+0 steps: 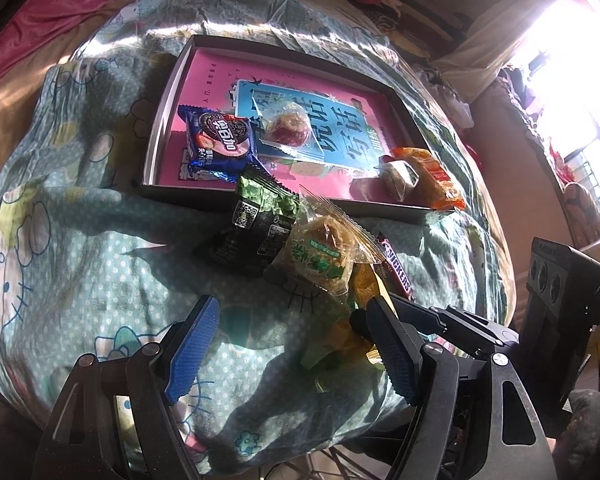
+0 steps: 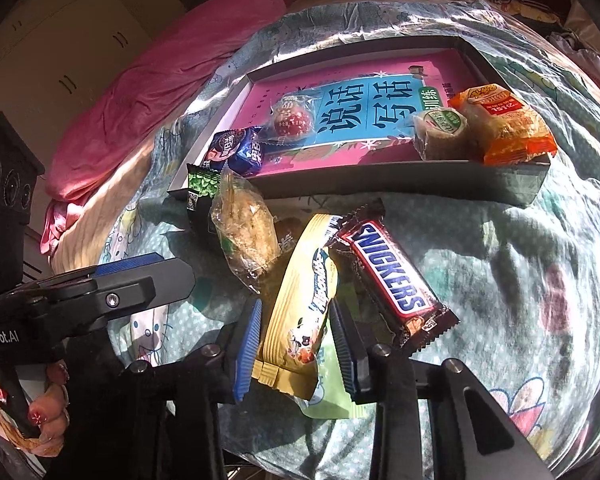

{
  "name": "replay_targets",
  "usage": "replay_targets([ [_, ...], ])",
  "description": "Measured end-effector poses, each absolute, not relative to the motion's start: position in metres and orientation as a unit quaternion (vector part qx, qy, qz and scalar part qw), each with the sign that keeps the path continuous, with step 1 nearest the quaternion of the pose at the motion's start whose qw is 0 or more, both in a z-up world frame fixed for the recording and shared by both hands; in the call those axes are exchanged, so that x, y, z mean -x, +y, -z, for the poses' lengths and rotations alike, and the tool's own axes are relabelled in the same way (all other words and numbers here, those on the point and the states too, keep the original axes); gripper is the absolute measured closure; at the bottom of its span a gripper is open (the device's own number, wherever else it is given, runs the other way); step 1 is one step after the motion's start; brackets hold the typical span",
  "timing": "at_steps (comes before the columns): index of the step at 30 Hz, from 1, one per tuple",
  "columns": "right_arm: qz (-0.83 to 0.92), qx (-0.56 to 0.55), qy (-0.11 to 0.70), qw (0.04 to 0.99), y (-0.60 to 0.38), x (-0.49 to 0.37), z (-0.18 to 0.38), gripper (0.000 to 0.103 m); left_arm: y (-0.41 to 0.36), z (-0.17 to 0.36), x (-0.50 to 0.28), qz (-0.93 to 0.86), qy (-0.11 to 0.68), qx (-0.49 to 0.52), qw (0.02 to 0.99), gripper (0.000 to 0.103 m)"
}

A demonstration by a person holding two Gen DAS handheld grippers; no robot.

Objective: Organize snacks
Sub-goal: 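Grasp the clear bread bag with left tool while right tool grasps yellow-wrapped snack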

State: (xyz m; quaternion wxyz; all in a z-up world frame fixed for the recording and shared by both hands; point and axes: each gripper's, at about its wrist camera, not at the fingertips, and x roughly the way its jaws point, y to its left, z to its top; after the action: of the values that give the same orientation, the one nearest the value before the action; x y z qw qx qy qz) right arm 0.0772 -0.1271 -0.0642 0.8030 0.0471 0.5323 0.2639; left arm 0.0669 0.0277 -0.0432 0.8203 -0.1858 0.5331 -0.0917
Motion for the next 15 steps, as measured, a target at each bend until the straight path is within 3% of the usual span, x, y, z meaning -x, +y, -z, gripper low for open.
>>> replay_targets([
  [4,-0.256,-0.042,0.533,0.806,-0.132,-0.079,0.067,0.076,0.020,0.049,-0.072,0.095,0.540,0.182,0.816,0.026],
  [15,-0.246,-0.044,0.535,0.807,-0.148,-0.082,0.074,0.077,0.006,0.056,-0.092,0.099,0.544,0.183,0.813,0.026],
])
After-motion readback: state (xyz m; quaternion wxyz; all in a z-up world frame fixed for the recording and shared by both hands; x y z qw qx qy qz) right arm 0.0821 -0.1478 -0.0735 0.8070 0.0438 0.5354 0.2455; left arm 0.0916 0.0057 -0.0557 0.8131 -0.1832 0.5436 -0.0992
